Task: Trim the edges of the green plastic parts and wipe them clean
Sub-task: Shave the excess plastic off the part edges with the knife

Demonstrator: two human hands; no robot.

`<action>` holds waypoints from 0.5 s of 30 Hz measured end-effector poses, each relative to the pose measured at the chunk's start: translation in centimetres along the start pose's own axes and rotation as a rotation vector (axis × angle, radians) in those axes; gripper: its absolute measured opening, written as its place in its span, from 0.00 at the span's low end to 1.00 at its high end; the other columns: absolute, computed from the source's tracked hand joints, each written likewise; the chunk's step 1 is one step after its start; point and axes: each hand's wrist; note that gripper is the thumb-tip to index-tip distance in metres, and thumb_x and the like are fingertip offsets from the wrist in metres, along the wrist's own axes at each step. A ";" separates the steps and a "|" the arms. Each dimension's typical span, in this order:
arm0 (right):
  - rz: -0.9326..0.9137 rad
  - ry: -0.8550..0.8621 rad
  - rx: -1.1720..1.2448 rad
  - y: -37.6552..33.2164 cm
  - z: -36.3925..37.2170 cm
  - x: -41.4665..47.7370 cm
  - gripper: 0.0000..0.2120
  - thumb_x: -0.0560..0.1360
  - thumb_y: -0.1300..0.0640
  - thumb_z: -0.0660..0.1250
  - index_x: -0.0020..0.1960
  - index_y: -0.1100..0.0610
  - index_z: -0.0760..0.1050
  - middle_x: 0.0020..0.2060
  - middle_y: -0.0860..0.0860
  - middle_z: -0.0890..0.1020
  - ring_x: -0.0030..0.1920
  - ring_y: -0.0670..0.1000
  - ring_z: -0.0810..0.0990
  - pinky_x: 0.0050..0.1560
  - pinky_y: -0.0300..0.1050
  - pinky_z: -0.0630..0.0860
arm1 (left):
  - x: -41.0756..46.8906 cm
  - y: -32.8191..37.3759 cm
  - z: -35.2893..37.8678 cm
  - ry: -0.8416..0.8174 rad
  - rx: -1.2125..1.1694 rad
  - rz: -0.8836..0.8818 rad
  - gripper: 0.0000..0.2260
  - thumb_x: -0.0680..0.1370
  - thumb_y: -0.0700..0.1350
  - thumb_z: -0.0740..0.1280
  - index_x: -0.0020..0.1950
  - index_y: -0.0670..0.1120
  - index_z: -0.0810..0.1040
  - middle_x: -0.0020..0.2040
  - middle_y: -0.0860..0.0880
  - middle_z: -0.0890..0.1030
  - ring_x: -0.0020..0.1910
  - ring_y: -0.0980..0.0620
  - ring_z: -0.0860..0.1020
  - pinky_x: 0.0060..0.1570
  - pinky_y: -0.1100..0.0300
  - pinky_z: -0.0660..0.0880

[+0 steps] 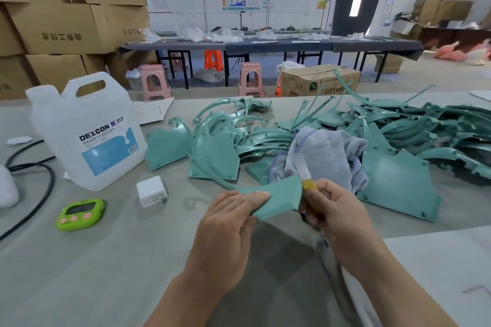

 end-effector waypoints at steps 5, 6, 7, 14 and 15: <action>-0.059 0.110 -0.074 -0.1 -0.6 0.1 0.07 0.78 0.69 0.66 0.41 0.64 0.76 0.30 0.58 0.81 0.24 0.49 0.67 0.26 0.40 0.64 | -0.1 -0.3 0.3 0.037 -0.019 -0.017 0.15 0.79 0.38 0.65 0.63 0.49 0.82 0.59 0.58 0.83 0.59 0.59 0.78 0.65 0.59 0.72; -0.065 0.031 -0.003 -0.4 -0.8 -0.3 0.07 0.77 0.69 0.68 0.40 0.63 0.76 0.31 0.61 0.80 0.25 0.50 0.67 0.26 0.39 0.65 | -0.1 -0.3 0.3 0.053 -0.015 -0.030 0.15 0.79 0.39 0.63 0.64 0.50 0.82 0.58 0.60 0.81 0.59 0.60 0.78 0.64 0.61 0.71; -0.052 -0.071 0.062 -0.6 -0.9 -0.7 0.07 0.75 0.67 0.70 0.39 0.61 0.77 0.31 0.63 0.80 0.26 0.51 0.68 0.26 0.38 0.65 | 0.0 -0.3 0.3 0.063 -0.013 -0.039 0.16 0.80 0.40 0.62 0.64 0.50 0.81 0.58 0.62 0.80 0.59 0.60 0.77 0.64 0.62 0.71; 0.088 0.114 -0.050 -0.2 -0.6 -0.1 0.11 0.74 0.70 0.66 0.35 0.61 0.77 0.32 0.63 0.80 0.22 0.50 0.67 0.22 0.38 0.63 | -0.4 -0.2 -0.4 0.111 -0.091 -0.096 0.15 0.82 0.46 0.61 0.65 0.62 0.74 0.54 0.70 0.78 0.54 0.66 0.77 0.55 0.74 0.69; 0.078 0.184 -0.095 -0.2 -0.8 0.1 0.11 0.75 0.71 0.65 0.35 0.62 0.77 0.32 0.63 0.80 0.21 0.49 0.66 0.22 0.38 0.62 | -0.4 -0.3 -0.5 0.119 -0.091 -0.103 0.14 0.82 0.47 0.61 0.65 0.62 0.74 0.53 0.68 0.79 0.53 0.66 0.78 0.53 0.75 0.68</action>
Point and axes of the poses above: each hand's wrist, its own x-axis towards the middle knuckle, its own z-axis out of the palm, y = z × x
